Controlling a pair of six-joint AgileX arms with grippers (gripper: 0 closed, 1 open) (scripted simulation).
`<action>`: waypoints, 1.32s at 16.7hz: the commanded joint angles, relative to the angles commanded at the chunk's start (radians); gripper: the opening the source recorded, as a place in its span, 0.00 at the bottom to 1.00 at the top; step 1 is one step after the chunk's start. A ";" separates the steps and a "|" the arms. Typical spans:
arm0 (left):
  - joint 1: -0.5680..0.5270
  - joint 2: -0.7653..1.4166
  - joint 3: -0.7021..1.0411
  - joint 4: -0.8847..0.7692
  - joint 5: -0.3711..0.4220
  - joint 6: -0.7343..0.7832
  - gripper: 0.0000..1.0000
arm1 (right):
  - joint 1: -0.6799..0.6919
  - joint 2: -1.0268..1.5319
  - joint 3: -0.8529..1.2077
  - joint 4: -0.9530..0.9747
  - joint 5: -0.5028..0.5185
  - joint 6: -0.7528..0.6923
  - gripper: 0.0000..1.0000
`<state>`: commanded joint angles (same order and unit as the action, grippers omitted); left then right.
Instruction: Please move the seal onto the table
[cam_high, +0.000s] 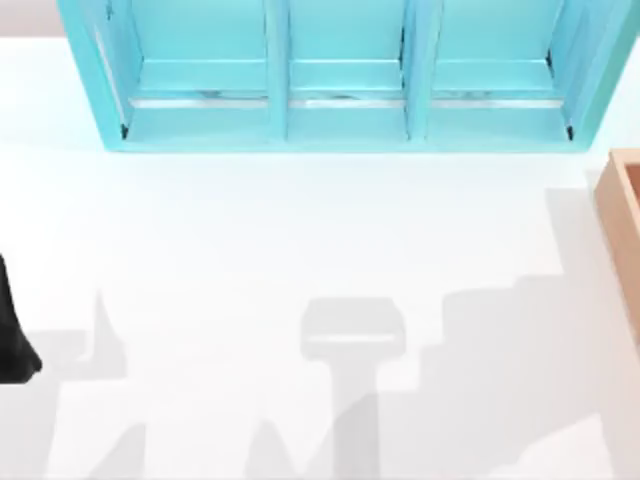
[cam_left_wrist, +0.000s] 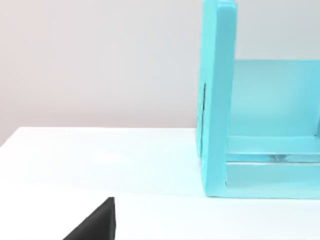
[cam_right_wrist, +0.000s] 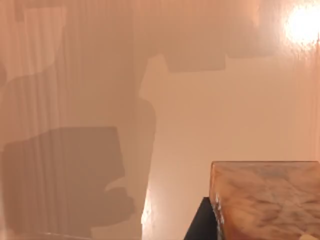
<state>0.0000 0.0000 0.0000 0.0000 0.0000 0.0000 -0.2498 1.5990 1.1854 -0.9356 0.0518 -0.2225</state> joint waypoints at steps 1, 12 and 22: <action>0.000 0.000 0.000 0.000 0.000 0.000 1.00 | 0.024 -0.012 0.051 -0.034 0.007 0.020 0.00; 0.000 0.000 0.000 0.000 0.000 0.000 1.00 | 0.390 -0.060 0.239 -0.418 -0.039 0.372 0.00; 0.000 0.000 0.000 0.000 0.000 0.000 1.00 | 0.463 -0.008 0.236 -0.452 -0.052 0.455 0.00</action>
<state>0.0000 0.0000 0.0000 0.0000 0.0000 0.0000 0.2128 1.5907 1.4215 -1.3873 -0.0003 0.2321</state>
